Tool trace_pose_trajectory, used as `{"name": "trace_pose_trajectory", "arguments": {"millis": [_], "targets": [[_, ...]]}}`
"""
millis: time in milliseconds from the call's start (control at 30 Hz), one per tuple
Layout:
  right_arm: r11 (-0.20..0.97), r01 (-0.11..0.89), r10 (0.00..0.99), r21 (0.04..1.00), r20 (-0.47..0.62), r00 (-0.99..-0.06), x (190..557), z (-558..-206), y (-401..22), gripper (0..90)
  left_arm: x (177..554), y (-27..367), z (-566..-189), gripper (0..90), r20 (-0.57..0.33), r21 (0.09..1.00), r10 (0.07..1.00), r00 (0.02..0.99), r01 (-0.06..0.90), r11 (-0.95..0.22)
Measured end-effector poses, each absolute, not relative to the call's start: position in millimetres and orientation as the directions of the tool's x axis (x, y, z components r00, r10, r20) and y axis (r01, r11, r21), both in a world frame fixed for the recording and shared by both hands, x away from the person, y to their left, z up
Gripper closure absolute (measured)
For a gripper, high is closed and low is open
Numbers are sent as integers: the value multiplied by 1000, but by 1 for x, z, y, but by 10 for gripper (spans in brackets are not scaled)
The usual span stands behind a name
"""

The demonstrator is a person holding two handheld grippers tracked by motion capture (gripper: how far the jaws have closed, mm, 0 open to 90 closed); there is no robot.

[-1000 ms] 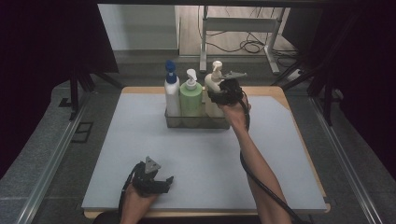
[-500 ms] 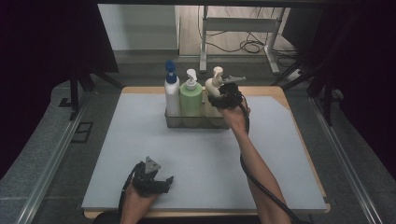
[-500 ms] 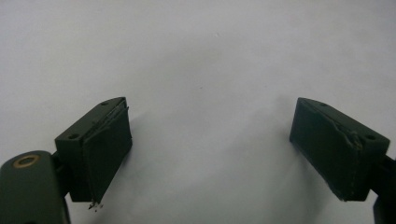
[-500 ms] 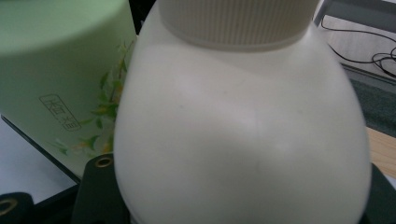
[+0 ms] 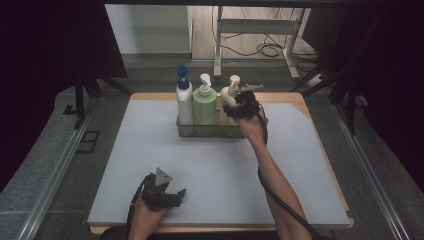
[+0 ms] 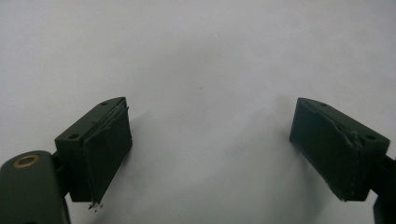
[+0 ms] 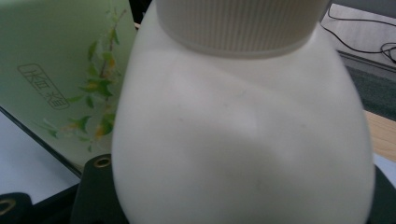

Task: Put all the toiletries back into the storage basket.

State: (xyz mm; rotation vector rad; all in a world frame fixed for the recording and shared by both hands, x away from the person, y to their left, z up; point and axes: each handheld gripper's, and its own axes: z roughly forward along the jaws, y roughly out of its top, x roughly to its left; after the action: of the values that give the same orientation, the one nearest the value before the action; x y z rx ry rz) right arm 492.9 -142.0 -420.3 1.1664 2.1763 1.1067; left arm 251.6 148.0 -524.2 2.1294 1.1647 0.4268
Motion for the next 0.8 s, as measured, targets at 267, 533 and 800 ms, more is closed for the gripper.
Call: {"name": "trace_pose_trajectory", "arguments": {"millis": [267, 533, 800], "targets": [[311, 476, 825, 822, 15, -565, 491, -423, -145, 347, 252, 148, -524, 123, -30, 687, 835, 549, 618, -382], [338, 460, 817, 821, -14, -577, 488, -423, -146, 191, 252, 148, -524, 122, -30, 687, 835, 549, 618, -382], [357, 456, 797, 815, -12, -604, 476, -421, -155, 183, 252, 148, -524, 122, -29, 687, 835, 550, 617, -383]]}}
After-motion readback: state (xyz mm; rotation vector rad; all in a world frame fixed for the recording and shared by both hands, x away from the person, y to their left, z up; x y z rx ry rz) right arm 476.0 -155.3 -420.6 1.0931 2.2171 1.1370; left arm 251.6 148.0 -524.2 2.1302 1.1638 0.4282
